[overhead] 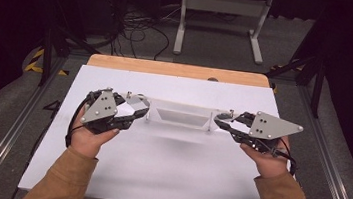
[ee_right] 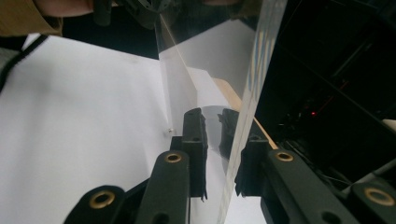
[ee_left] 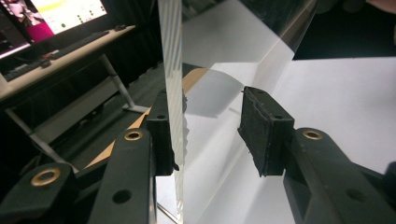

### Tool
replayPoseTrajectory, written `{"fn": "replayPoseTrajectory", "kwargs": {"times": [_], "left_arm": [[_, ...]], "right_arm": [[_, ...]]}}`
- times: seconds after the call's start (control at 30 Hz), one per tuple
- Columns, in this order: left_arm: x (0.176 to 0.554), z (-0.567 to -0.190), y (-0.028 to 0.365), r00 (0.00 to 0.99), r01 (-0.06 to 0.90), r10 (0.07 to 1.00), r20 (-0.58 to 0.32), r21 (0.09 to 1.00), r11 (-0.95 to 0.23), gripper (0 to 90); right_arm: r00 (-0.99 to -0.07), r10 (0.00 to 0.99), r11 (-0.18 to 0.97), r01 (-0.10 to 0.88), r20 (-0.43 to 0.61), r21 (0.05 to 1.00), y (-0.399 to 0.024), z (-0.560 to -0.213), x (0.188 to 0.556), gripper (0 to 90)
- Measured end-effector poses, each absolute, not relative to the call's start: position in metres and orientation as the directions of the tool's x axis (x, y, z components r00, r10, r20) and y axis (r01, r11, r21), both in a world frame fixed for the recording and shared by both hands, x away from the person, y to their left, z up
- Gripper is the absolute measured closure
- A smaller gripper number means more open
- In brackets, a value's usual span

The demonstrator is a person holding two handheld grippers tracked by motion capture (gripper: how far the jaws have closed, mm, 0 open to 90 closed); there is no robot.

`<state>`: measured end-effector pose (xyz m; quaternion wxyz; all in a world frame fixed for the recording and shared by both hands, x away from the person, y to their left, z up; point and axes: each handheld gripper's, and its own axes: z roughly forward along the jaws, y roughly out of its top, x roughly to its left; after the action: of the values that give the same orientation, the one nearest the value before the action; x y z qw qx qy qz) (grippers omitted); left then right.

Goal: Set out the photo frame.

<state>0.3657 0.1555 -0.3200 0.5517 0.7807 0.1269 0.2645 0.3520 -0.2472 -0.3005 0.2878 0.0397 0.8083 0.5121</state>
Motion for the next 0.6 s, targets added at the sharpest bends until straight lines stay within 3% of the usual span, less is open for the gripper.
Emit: {"fn": "replayPoseTrajectory", "kwargs": {"times": [0.6], "left_arm": [[0.381,-0.301,0.156,0.883,0.075,0.468,0.038,0.972,-0.221,61.1]], "right_arm": [[-0.913,0.36,0.336,-0.063,-0.19,0.94,-0.26,-0.279,0.377,75.7]]}}
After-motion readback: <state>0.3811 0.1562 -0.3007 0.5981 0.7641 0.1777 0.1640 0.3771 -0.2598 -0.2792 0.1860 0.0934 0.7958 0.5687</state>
